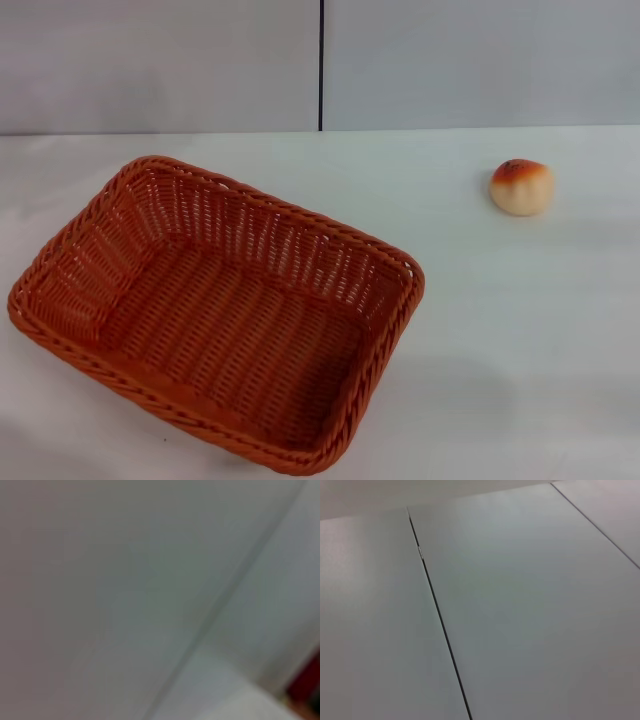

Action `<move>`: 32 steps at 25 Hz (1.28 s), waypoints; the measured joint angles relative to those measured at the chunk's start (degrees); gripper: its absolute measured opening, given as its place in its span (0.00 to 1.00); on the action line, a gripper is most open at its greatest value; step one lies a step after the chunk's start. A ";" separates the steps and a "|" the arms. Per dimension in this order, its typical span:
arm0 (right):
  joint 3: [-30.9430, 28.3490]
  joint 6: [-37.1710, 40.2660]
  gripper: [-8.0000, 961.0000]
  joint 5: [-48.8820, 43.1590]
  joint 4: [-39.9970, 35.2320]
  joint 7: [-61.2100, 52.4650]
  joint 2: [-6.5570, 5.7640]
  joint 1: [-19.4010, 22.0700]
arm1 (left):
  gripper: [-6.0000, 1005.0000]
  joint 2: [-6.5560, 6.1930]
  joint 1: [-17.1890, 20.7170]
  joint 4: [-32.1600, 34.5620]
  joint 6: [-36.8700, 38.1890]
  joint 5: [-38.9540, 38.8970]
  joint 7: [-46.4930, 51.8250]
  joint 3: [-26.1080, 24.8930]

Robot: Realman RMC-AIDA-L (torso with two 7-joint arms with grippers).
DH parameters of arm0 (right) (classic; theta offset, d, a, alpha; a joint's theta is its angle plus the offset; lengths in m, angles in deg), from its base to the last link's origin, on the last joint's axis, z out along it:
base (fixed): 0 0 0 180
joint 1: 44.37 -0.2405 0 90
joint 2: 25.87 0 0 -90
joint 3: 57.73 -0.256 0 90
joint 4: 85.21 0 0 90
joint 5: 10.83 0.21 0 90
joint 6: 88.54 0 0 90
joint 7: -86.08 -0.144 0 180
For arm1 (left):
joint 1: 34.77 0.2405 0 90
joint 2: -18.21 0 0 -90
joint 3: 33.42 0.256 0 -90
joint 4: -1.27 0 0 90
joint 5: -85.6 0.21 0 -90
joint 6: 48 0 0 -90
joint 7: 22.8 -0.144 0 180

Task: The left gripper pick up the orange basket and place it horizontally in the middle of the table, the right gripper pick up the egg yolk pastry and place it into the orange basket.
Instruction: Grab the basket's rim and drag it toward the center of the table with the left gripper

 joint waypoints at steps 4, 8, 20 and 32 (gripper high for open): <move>-0.02 -0.06 0.59 0.02 -0.09 0.00 -0.07 -0.03 | 0.60 0.72 -2.28 5.49 6.15 8.88 3.46 0.17; -0.02 -0.36 0.59 0.05 -0.24 0.00 -0.13 -0.06 | 0.61 1.09 -4.68 7.70 9.26 17.68 7.68 -0.07; -0.02 -0.50 0.59 0.09 0.14 0.00 -0.01 0.39 | 0.65 1.48 -7.23 9.33 14.07 36.84 11.22 -0.28; 0.39 -0.60 0.59 0.04 0.71 0.00 0.04 -0.06 | 0.65 3.54 -6.96 7.71 13.15 45.92 10.93 -0.09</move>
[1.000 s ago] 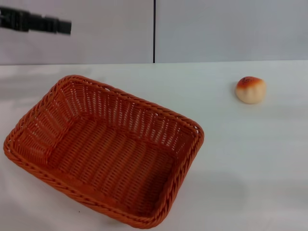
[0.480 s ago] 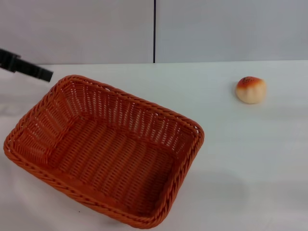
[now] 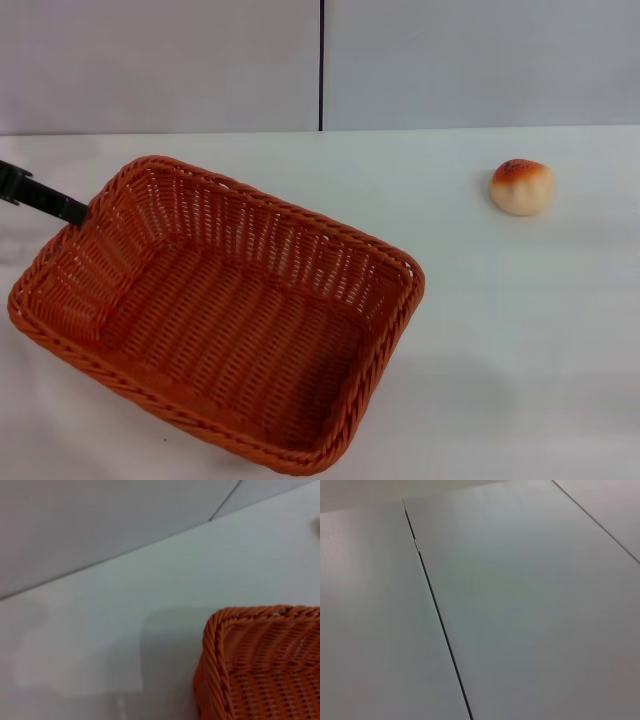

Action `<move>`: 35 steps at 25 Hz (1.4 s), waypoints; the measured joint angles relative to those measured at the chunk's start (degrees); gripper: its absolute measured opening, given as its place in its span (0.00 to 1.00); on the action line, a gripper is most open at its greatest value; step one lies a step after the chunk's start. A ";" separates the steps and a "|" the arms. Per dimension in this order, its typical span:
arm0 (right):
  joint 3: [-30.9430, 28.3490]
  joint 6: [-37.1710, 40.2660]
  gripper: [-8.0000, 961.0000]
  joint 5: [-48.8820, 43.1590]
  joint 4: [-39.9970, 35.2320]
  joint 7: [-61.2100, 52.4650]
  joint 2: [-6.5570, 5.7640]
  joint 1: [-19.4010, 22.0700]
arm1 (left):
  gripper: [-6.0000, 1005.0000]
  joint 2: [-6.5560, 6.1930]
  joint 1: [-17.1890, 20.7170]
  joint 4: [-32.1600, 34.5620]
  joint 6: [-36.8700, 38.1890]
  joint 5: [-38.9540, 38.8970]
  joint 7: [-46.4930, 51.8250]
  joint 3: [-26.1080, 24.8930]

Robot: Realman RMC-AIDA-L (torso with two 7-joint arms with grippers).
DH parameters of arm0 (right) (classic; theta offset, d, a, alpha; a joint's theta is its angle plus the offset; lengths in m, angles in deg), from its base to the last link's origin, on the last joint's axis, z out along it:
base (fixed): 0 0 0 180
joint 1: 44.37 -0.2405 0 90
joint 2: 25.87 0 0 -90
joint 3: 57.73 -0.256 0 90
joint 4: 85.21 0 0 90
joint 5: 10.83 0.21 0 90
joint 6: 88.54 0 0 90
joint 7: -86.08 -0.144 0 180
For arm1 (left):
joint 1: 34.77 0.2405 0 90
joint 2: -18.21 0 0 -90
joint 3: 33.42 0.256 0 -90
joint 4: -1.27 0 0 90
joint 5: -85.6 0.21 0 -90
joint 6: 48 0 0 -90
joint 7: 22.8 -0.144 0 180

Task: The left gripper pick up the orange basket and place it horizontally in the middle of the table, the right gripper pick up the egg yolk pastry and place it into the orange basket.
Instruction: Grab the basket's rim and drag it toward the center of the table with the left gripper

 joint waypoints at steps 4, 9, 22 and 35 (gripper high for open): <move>0.03 0.00 0.59 -0.01 0.00 0.00 -0.08 -0.30 | 0.65 0.57 0.11 -1.35 -0.83 0.85 -0.26 0.12; 0.03 -0.01 0.59 -0.07 0.00 0.00 -0.16 -0.57 | 0.65 0.79 0.11 -4.10 -2.82 1.47 -0.57 0.24; -0.18 -1.63 0.59 -0.07 -0.37 0.00 -0.31 -1.16 | 0.58 1.94 0.11 -5.39 -4.73 2.59 0.44 0.97; -0.44 -3.00 0.59 -0.03 -0.98 0.00 -0.49 -1.81 | 0.18 2.08 0.53 -4.27 -6.39 3.24 4.40 -0.44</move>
